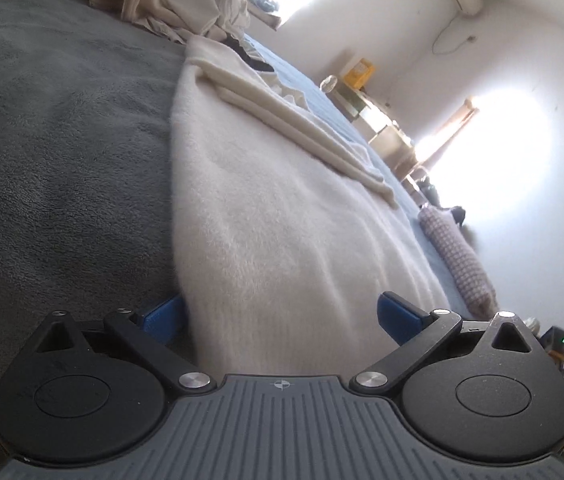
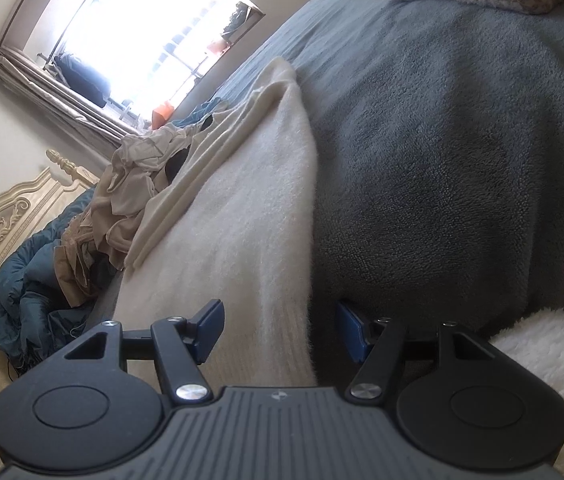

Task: Fold clothes

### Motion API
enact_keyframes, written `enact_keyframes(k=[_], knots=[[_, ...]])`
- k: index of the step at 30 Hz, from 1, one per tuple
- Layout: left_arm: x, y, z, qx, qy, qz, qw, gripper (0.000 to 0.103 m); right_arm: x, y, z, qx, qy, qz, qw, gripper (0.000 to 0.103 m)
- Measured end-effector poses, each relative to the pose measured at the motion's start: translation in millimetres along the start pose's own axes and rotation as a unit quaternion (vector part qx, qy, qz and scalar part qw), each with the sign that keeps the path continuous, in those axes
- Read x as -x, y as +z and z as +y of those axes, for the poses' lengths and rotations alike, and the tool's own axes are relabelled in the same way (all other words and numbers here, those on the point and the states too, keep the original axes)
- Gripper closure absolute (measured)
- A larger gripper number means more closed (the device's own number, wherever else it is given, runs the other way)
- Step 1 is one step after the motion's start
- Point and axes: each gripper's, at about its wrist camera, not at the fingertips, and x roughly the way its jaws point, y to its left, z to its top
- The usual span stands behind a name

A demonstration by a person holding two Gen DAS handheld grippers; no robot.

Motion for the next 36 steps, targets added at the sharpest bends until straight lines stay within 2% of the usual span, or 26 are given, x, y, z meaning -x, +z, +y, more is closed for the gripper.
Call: enact_keyframes(k=[2, 5, 9, 13, 17, 18, 21, 23, 24, 25, 26, 28, 33, 36], knots=[[0.1, 1.6, 9.5, 0.034, -0.031, -0.012, 0.9989, 0.002, -0.6, 0.8, -0.3, 0.000, 0.000, 0.000, 1.000, 0.037], [-5.5, 0.2, 19.7, 0.063, -0.067, -0.009, 0.9957, 0.001, -1.3, 1.4, -1.9, -0.005, 0.009, 0.004, 1.000, 0.037], [-10.1, -5.1, 20.5, 0.047, -0.112, 0.041, 0.9917, 0.002, -2.0, 2.3, -6.1, -0.013, 0.029, 0.018, 0.999, 0.038], [-12.6, -9.6, 14.6, 0.007, -0.126, 0.077, 0.9890, 0.002, -5.1, 1.5, -11.7, -0.035, 0.065, 0.060, 0.996, 0.039], [-17.6, -6.8, 12.7, 0.008, -0.120, 0.088, 0.9888, 0.004, -1.6, 8.0, -20.6, -0.053, 0.065, 0.043, 0.996, 0.043], [-17.9, -5.9, 13.1, 0.015, -0.118, 0.088, 0.9890, 0.005, -3.4, 7.9, -23.6, -0.061, 0.068, 0.046, 0.995, 0.049], [-18.1, -4.7, 15.0, 0.033, -0.106, 0.087, 0.9900, 0.019, -11.5, 2.0, -25.7, -0.065, 0.075, 0.070, 0.993, 0.059], [-17.6, -4.7, 15.4, 0.041, -0.092, 0.087, 0.9912, 0.039, -17.0, -8.3, -19.7, -0.056, 0.079, 0.092, 0.991, 0.068], [-17.3, -4.7, 15.3, 0.045, -0.085, 0.086, 0.9917, 0.046, -19.8, -13.4, -16.7, -0.051, 0.081, 0.103, 0.990, 0.081], [-16.2, -3.8, 14.5, 0.047, -0.080, 0.084, 0.9921, 0.054, -20.7, -16.8, -13.6, -0.044, 0.087, 0.108, 0.989, 0.088], [-14.2, -1.9, 12.7, 0.049, -0.079, 0.079, 0.9925, 0.063, -19.8, -18.9, -10.2, -0.036, 0.094, 0.104, 0.989, 0.088], [-10.4, 5.9, 8.0, 0.055, -0.088, 0.069, 0.9923, 0.075, -15.4, -16.0, -2.7, -0.032, 0.117, 0.090, 0.988, 0.090], [-16.7, 46.0, -4.0, 0.073, -0.133, 0.041, 0.9876, 0.076, -11.8, 15.9, 15.1, -0.062, 0.206, 0.041, 0.976, 0.091], [-35.6, 67.2, -1.2, 0.106, -0.132, 0.042, 0.9847, 0.070, -31.6, 38.6, 17.4, -0.088, 0.220, 0.030, 0.971, 0.091]])
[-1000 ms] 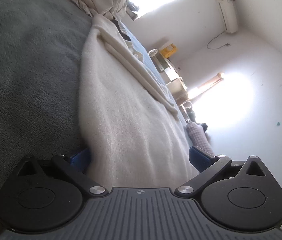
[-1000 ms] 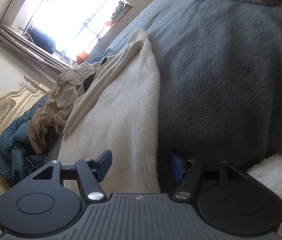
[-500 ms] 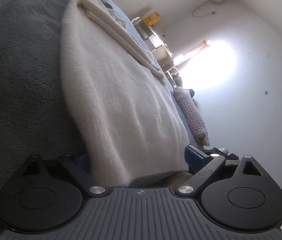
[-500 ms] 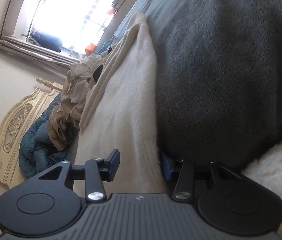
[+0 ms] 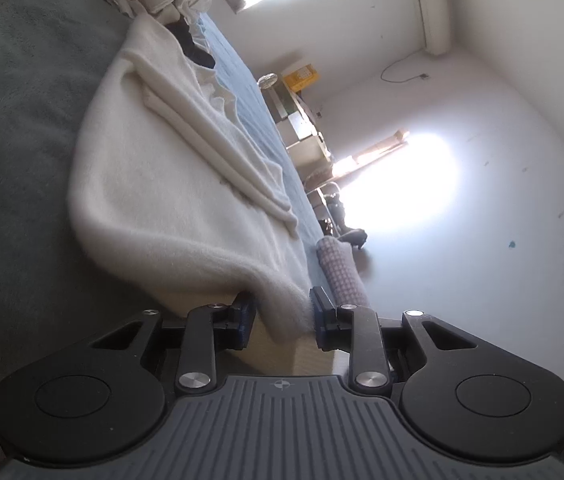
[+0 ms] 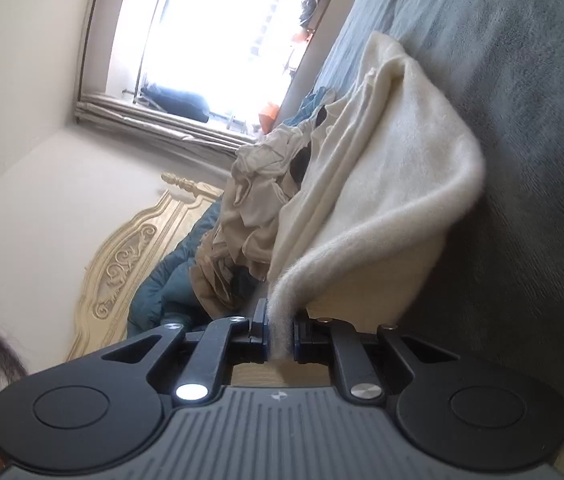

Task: Fold clothes

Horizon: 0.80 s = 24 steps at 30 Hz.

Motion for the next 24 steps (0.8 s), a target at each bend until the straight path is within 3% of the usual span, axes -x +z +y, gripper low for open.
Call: enact_keyframes(k=[5, 8, 13, 16, 20, 22, 24], knots=[[-8.6, 8.0, 29.1, 0.091, 0.006, 0.019, 0.9956, 0.062, -26.9, 12.8, -27.9, -0.062, -0.007, 0.012, 0.998, 0.091], [-1.3, 2.6, 35.5, 0.111, 0.005, 0.013, 0.9937, 0.055, -29.5, 11.0, -33.4, -0.070, -0.004, 0.012, 0.997, 0.091], [11.3, -2.1, 39.3, 0.122, 0.014, 0.003, 0.9925, 0.054, -30.5, 14.1, -38.9, -0.081, 0.007, 0.009, 0.997, 0.090], [9.3, 0.3, 31.6, 0.098, 0.029, -0.007, 0.9947, 0.053, -35.3, 18.1, -43.8, -0.106, 0.015, 0.007, 0.994, 0.084], [10.5, 5.7, 12.3, 0.026, 0.066, -0.039, 0.9967, 0.041, -37.4, 24.9, -53.0, -0.147, 0.039, -0.025, 0.988, 0.067], [8.5, 7.4, 2.5, -0.014, 0.100, -0.057, 0.9933, 0.040, -37.9, 28.0, -56.8, -0.162, 0.050, -0.043, 0.985, 0.062], [6.2, 8.1, -7.5, -0.058, 0.137, -0.075, 0.9860, 0.035, -32.3, 26.9, -48.9, -0.131, 0.036, -0.057, 0.989, 0.060]])
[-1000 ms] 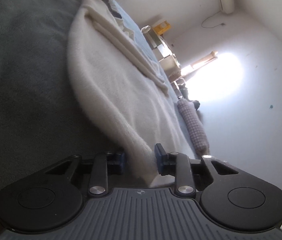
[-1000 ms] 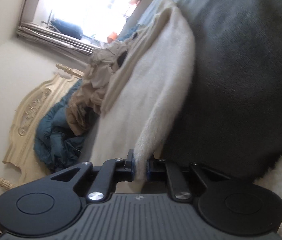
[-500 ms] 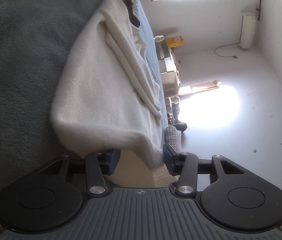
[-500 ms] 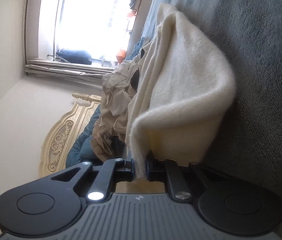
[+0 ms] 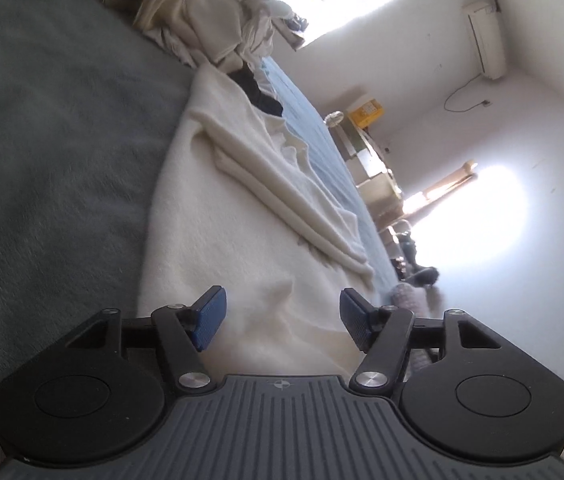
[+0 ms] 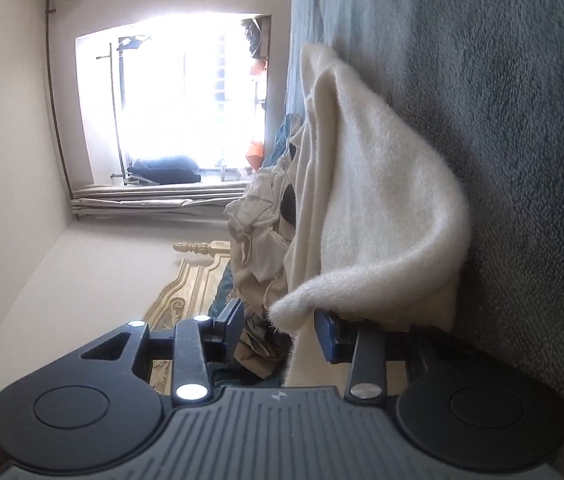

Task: Fold clothes

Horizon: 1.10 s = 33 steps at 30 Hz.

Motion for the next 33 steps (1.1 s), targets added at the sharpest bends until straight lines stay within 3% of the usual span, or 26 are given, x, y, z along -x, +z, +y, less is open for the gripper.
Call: enact_keyframes(k=[2, 7, 12, 14, 16, 20, 22, 23, 27, 29, 33], knots=[[2.9, -0.1, -9.2, -0.048, 0.026, -0.015, 0.9984, 0.031, 5.3, -2.5, 7.9, 0.032, -0.011, -0.014, 0.999, 0.056], [13.6, -11.4, -23.6, -0.155, 0.050, 0.004, 0.9867, 0.019, 29.1, -6.0, 28.7, 0.104, -0.040, -0.021, 0.994, 0.048], [14.2, -23.8, -26.8, -0.165, 0.061, 0.008, 0.9844, 0.016, 42.9, -24.3, 49.5, 0.156, -0.070, -0.020, 0.985, 0.047], [15.1, -25.7, -29.3, -0.167, 0.055, 0.000, 0.9844, 0.013, 47.0, -39.1, 61.3, 0.198, -0.097, -0.026, 0.975, 0.047], [13.4, -24.0, -35.7, -0.178, 0.053, -0.008, 0.9825, 0.009, 40.8, -48.9, 77.7, 0.257, -0.128, -0.024, 0.957, 0.045], [-4.7, -15.6, -55.8, -0.230, 0.050, -0.001, 0.9718, 0.003, 21.8, -50.6, 105.4, 0.345, -0.178, -0.030, 0.921, 0.039], [-18.5, -10.8, -63.7, -0.254, 0.041, 0.011, 0.9662, 0.001, 5.6, -36.7, 109.9, 0.353, -0.176, -0.020, 0.919, 0.037], [-28.3, -8.2, -63.7, -0.257, 0.032, 0.025, 0.9656, 0.001, -2.8, -26.3, 105.5, 0.338, -0.177, -0.008, 0.924, 0.037], [-59.3, 1.3, -41.7, -0.201, -0.011, 0.107, 0.9737, 0.007, -33.9, 10.3, 83.0, 0.275, -0.195, 0.057, 0.940, 0.036], [-49.5, -0.4, -30.7, -0.170, -0.044, 0.133, 0.9754, 0.008, -39.5, 13.9, 67.3, 0.241, -0.212, 0.117, 0.940, 0.037], [5.4, -16.1, -16.9, -0.168, -0.104, 0.145, 0.9694, 0.006, 15.2, -13.3, 65.2, 0.243, -0.157, 0.176, 0.941, 0.037]])
